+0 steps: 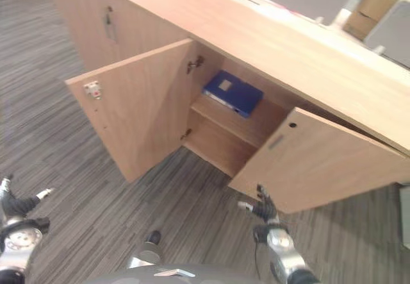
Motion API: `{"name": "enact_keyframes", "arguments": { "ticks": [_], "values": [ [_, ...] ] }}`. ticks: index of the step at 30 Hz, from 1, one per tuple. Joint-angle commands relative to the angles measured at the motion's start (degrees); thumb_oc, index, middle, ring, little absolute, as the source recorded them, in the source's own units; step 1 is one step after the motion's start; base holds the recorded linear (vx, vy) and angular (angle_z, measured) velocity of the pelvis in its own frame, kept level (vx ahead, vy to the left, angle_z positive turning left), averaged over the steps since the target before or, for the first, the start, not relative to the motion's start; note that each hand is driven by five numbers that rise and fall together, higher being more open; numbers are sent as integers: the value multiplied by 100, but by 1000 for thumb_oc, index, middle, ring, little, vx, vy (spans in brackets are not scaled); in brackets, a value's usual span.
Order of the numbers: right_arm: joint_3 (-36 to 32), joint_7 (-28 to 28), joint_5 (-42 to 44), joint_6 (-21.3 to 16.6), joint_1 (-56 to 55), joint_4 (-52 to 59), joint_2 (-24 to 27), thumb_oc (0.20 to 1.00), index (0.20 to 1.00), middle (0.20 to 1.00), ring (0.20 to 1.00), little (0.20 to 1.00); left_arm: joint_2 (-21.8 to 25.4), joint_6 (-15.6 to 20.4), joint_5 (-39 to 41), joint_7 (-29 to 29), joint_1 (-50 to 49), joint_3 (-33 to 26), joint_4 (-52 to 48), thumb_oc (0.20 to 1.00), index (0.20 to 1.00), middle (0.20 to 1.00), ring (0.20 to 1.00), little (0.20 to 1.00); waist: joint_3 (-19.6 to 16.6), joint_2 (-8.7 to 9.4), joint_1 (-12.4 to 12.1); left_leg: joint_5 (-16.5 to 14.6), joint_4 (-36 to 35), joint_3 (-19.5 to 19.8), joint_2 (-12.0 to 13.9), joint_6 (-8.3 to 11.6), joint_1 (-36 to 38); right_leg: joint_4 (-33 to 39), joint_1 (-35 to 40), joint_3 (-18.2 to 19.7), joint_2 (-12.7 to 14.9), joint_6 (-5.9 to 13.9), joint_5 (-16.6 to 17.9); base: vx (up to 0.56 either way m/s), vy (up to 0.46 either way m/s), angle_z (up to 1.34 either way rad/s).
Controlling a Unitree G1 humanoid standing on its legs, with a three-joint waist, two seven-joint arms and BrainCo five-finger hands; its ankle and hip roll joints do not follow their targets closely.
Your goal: Put the empty folder in the office cabinet
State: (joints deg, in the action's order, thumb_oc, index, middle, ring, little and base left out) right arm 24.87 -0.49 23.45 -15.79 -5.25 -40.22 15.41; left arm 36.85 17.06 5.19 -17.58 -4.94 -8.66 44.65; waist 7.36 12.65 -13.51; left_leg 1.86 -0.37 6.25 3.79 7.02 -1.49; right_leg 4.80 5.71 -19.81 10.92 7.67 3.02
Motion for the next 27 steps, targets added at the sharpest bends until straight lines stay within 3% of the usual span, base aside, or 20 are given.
{"name": "enact_keyframes", "arguments": {
  "ticks": [1, 7, 10, 12, 15, 16, 23, 24, 27],
  "values": [
    [101, 272, -388, -145, 124, 370, 556, 1000, 1000, 1000, 1000, 1000, 424, 380, -165, -170, 251, 22, 518, 1000, 1000, 1000, 1000, 1000, -243, -345, 113, -155, -292, -473, -126, -303, 181, -265, -413, -31, 193, 372, 240, -42, 76, -34],
    [-207, 391, -826, -66, -548, 192, 730, 1000, 1000, 1000, 1000, 1000, 1180, 396, -229, -107, 496, -176, 821, 1000, 1000, 1000, 1000, 1000, -185, -209, 606, -259, -331, -831, -168, -346, 327, -323, -574, 302, 225, 444, 388, -16, 77, -38],
    [-291, 387, -824, -61, -623, 161, 708, 1000, 1000, 1000, 1000, 1000, 1255, 373, -248, -98, 512, -206, 825, 1000, 1000, 1000, 1000, 1000, -170, -184, 662, -273, -338, -887, -176, -357, 354, -333, -606, 377, 230, 453, 423, -9, 34, -18],
    [-612, 342, -647, -45, -724, 39, 660, 1000, 1000, 1000, 1000, 1000, 1589, 333, -150, 51, 675, -258, 1075, 1000, 1000, 1000, 1000, 1000, -113, -75, 923, -311, -363, -1101, -171, -376, 436, -388, -722, 594, 218, 479, 511, -17, 77, -34],
    [-663, 335, -614, -47, -745, 58, 656, 1000, 1000, 1000, 1000, 1000, 1664, 328, -129, 103, 689, -274, 1119, 1000, 1000, 1000, 1000, 1000, -91, -47, 963, -323, -368, -1142, -167, -381, 454, -390, -747, 645, 207, 485, 531, -11, 36, -23],
    [-698, 365, -519, -33, -777, 78, 618, 1000, 1000, 1000, 1000, 1000, 1829, 303, -29, 242, 822, -274, 1263, 1000, 1000, 1000, 1000, 1000, -48, 43, 1065, -342, -373, -1254, -144, -380, 500, -408, -813, 770, 177, 502, 598, -14, 13, -15],
    [-666, 479, -404, 13, -830, 122, 531, 1000, 1000, 1000, 1000, 1000, 1855, 296, 164, 743, 994, 17, 1395, 1000, 1000, 1000, 1000, 1000, -15, 235, 1298, -401, -400, -1512, -87, -381, 659, -435, -900, 1078, 98, 528, 730, -4, 14, -30],
    [-676, 536, -453, 59, -916, 79, 443, 1000, 1000, 1000, 1000, 1000, 1597, 309, 218, 1024, 902, 178, 1279, 1000, 1000, 1000, 1000, 1000, -72, 257, 1488, -462, -431, -1735, -85, -400, 807, -459, -954, 1304, 77, 556, 831, 7, 56, -16],
    [-746, 519, -534, 81, -943, 26, 407, 1000, 1000, 1000, 1000, 1000, 1353, 313, 297, 1148, 812, 262, 1179, 1000, 1000, 1000, 1000, 1000, -94, 227, 1579, -495, -442, -1861, -107, -424, 903, -484, -980, 1419, 75, 562, 868, 13, 80, -45]
  ]
}}
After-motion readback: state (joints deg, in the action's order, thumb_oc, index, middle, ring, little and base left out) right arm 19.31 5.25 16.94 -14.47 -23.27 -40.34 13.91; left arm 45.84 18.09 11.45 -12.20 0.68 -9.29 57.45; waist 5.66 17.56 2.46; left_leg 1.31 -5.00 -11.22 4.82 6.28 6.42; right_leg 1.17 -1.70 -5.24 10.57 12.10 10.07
